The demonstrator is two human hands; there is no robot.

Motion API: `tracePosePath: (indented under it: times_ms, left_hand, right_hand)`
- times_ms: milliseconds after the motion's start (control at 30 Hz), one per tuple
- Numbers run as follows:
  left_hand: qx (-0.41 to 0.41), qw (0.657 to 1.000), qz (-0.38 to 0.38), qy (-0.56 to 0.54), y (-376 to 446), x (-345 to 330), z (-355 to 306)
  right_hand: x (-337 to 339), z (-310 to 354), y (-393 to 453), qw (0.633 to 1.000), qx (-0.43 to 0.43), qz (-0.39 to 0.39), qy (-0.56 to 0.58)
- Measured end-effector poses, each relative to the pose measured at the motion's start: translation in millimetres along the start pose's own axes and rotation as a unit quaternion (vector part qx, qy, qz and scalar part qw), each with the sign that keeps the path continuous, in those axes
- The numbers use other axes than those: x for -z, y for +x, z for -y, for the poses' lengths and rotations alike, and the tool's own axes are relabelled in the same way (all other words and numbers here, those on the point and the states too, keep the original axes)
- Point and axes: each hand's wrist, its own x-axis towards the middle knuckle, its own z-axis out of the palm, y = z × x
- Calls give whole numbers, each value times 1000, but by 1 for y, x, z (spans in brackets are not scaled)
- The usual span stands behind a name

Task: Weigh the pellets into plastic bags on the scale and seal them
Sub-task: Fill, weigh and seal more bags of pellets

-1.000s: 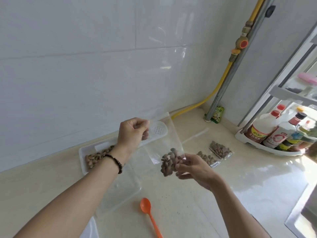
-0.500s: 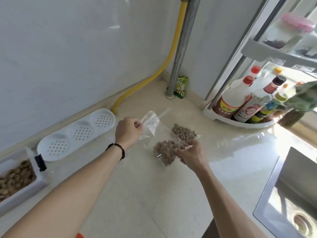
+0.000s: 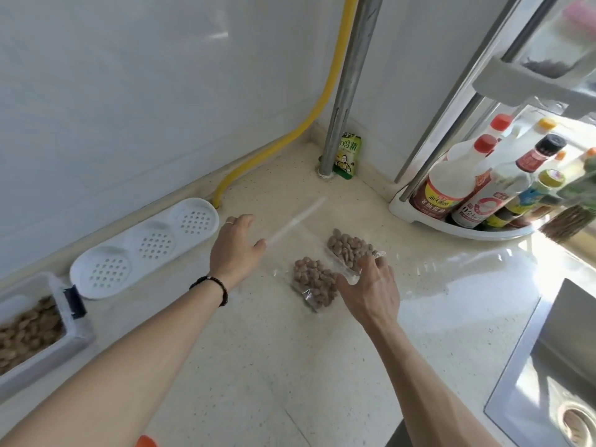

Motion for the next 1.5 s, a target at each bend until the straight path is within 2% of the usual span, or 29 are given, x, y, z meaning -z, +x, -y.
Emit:
tracePosePath:
  times_ms: [133, 267, 367, 467, 533, 600, 700, 833, 900, 1033, 1133, 1367, 1500]
  left_hand:
    - [-11, 999, -2, 49, -35, 27, 32]
    - [-5, 994, 8, 111, -67, 55, 71]
    - [18, 982, 57, 181, -83, 69, 100]
    - [27, 961, 107, 254, -94, 72, 120]
    - [38, 955, 106, 273, -97, 70, 127]
    - [35, 958, 73, 275, -97, 69, 129]
    - [10, 964, 28, 264, -94, 68, 127]
    - [-17, 968, 13, 250, -90, 68, 117]
    - [-16, 973, 2, 230, -89, 71, 111]
    - [-15, 988, -36, 148, -92, 83, 96]
    - [-18, 996, -48, 70, -104, 100, 91]
    - [-6, 995, -83, -53, -169, 164, 113]
    - [-4, 994, -86, -71, -236, 208, 150]
  right_hand:
    - [-15, 46, -5, 995, 74, 29, 56]
    - [-41, 103, -19, 980, 143, 115, 80]
    - [-60, 136, -28, 972, 170, 150, 58]
    - [-77, 159, -35, 969, 180, 168, -16]
    - [-88, 166, -37, 965, 188, 176, -55]
    - [-96, 167, -36, 964, 189, 180, -43]
    - [-99, 166, -32, 969, 193, 155, -19]
    - [-91, 165, -25, 975, 194, 104, 16]
    - [-81, 165, -24, 975, 183, 102, 72]
    - [-53, 171, -28, 956, 104, 131, 240]
    - [-34, 176, -41, 946, 75, 101, 299]
    - [-5, 198, -118, 931, 60, 63, 354]
    - [-4, 218, -196, 922, 72, 93, 369]
